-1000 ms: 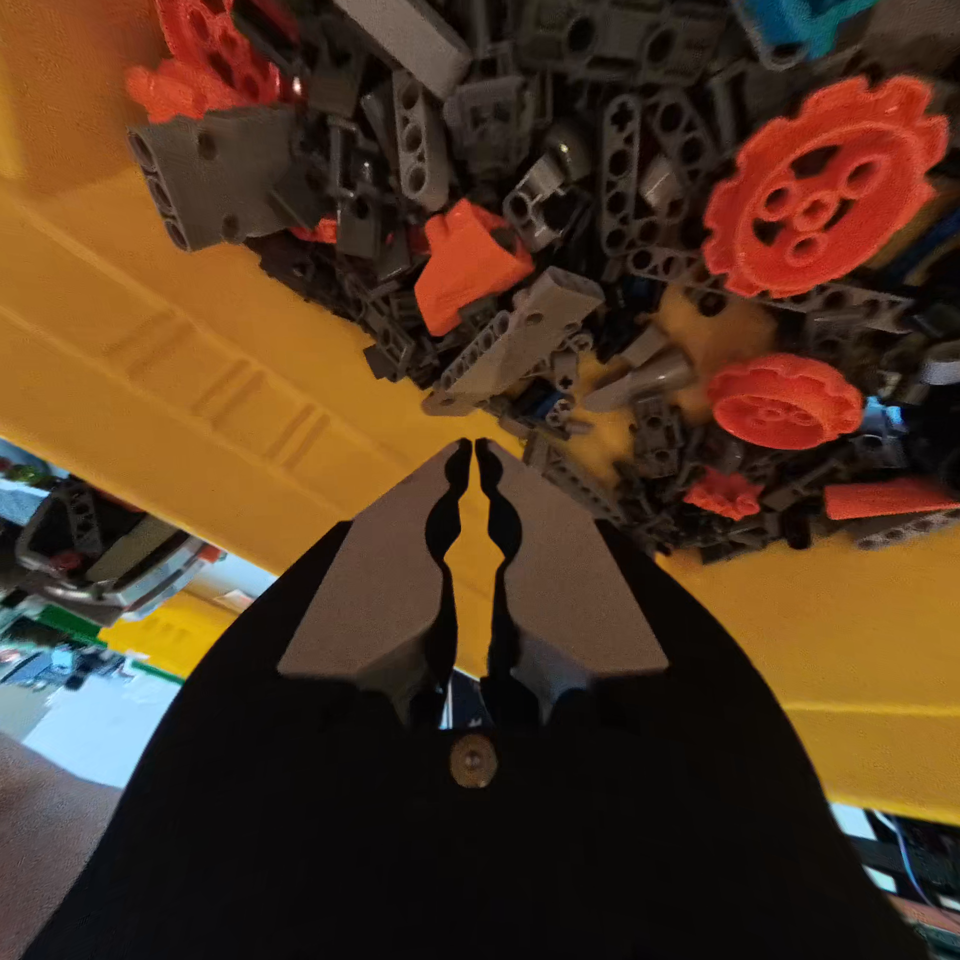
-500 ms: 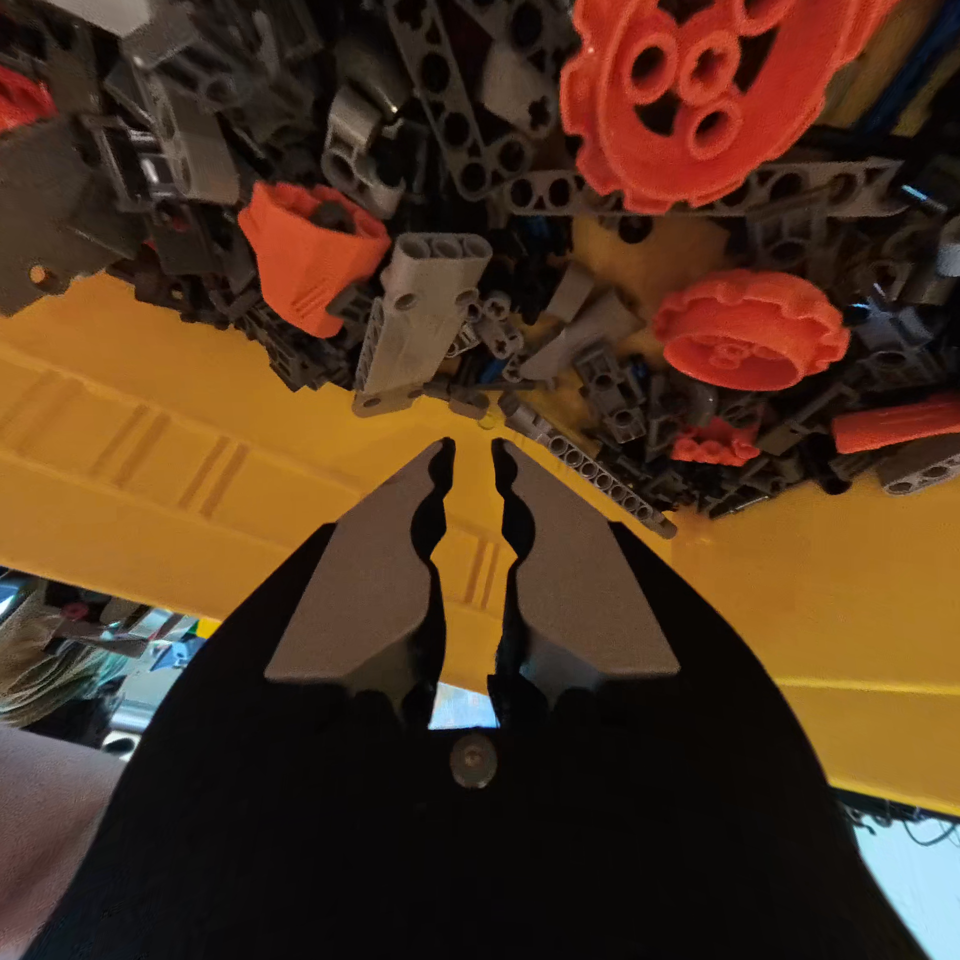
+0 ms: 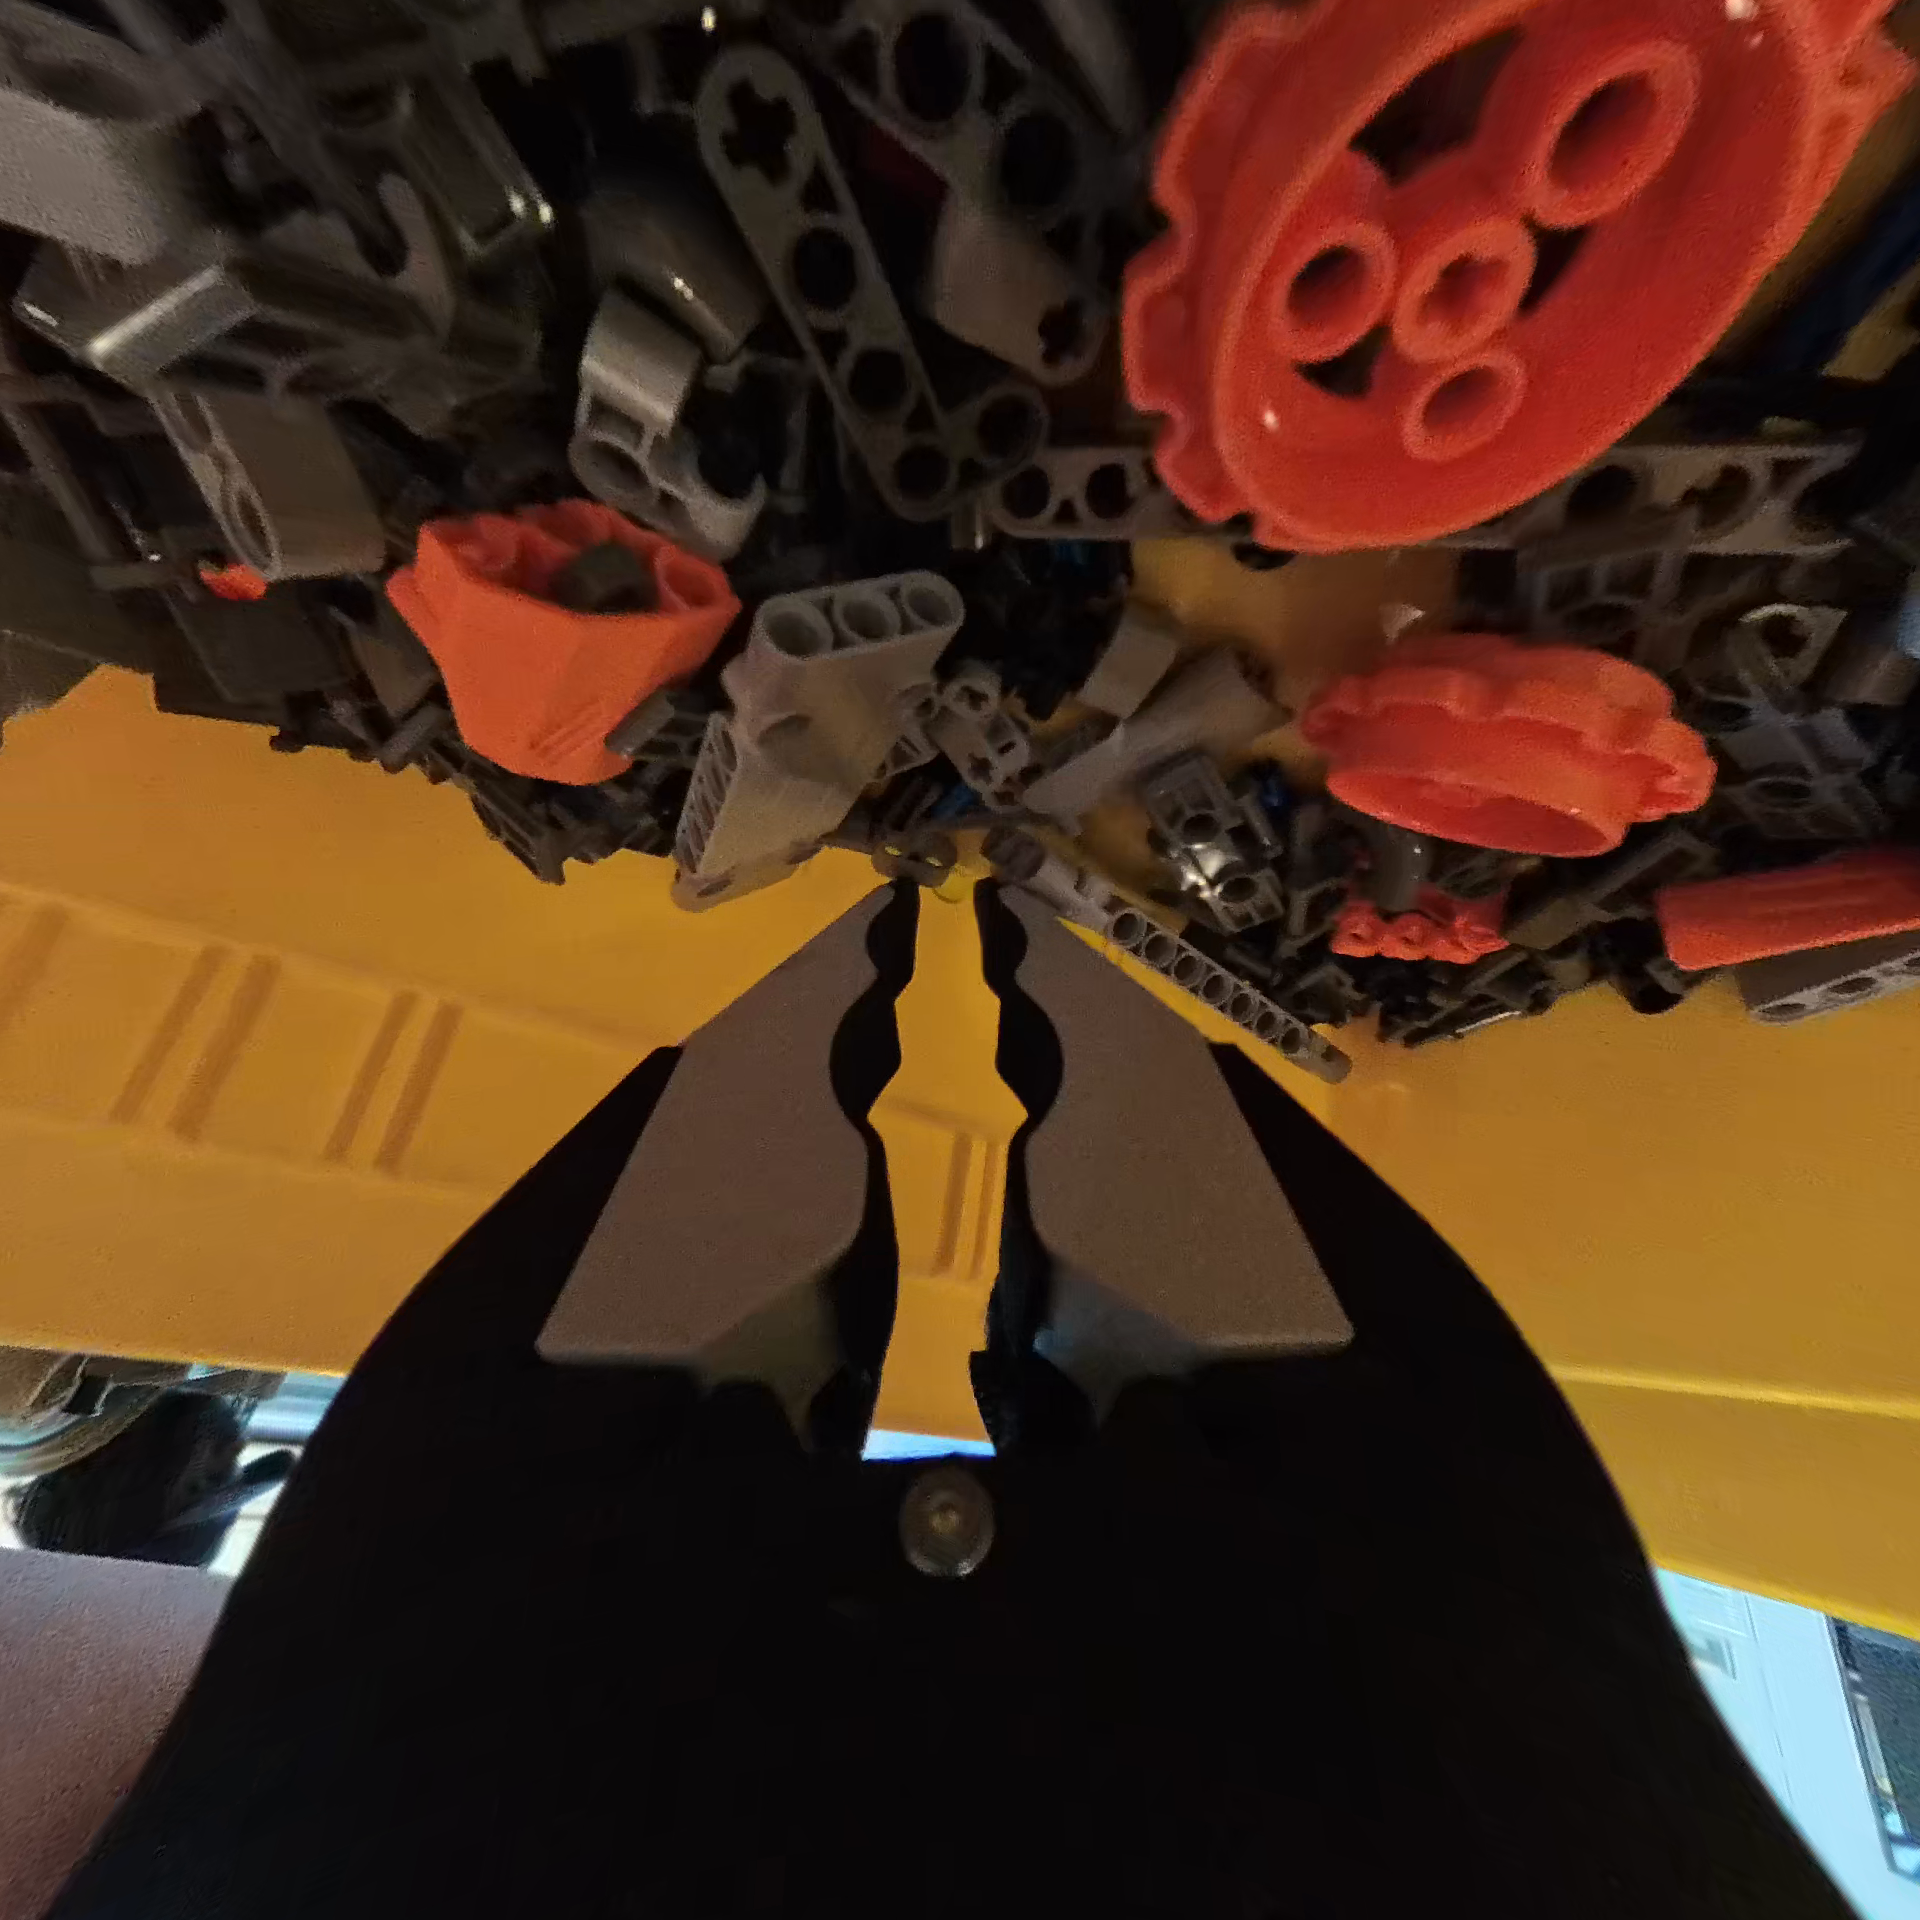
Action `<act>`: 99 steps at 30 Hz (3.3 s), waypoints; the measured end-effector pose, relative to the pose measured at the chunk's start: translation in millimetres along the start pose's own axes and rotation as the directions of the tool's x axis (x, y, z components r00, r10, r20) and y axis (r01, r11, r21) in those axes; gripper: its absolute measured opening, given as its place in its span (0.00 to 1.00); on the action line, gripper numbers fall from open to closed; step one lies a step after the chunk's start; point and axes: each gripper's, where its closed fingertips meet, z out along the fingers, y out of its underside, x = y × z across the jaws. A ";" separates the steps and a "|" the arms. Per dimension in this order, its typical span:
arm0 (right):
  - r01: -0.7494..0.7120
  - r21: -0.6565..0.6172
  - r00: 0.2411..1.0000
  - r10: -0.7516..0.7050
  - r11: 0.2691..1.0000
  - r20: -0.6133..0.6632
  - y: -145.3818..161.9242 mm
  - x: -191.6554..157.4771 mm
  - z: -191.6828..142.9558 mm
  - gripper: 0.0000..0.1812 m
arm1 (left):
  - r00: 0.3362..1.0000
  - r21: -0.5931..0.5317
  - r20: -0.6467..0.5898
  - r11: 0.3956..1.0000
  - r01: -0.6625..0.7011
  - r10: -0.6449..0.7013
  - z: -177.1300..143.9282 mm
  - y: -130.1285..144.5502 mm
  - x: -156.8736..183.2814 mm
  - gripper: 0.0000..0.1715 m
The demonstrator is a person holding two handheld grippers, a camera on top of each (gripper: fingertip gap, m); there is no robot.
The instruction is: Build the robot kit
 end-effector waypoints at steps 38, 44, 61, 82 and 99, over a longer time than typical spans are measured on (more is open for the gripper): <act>-0.097 0.029 0.991 0.094 0.995 0.094 2.0 3.3 1.4 0.08 | 1.000 -0.006 -0.013 1.000 0.006 -0.006 1.9 2.3 2.0 0.24; -0.084 0.070 0.991 0.076 0.994 0.107 -1.3 1.1 0.6 0.09 | 1.000 0.000 -0.015 1.000 0.004 -0.004 0.8 0.3 3.0 0.24; -0.104 0.135 0.989 0.088 0.985 0.120 -0.2 1.1 -6.1 0.09 | 1.000 -0.002 -0.018 1.000 0.007 -0.007 1.6 1.3 3.3 0.24; -0.222 -0.005 0.965 0.220 0.975 0.143 1.8 -2.9 0.5 0.06 | 1.000 -0.002 -0.024 1.000 0.009 -0.009 2.8 1.8 5.1 0.24; -0.192 -0.036 0.952 0.195 0.981 0.235 3.8 -5.8 -0.7 0.03 | 1.000 0.001 -0.028 1.000 0.009 -0.009 3.0 1.7 6.1 0.24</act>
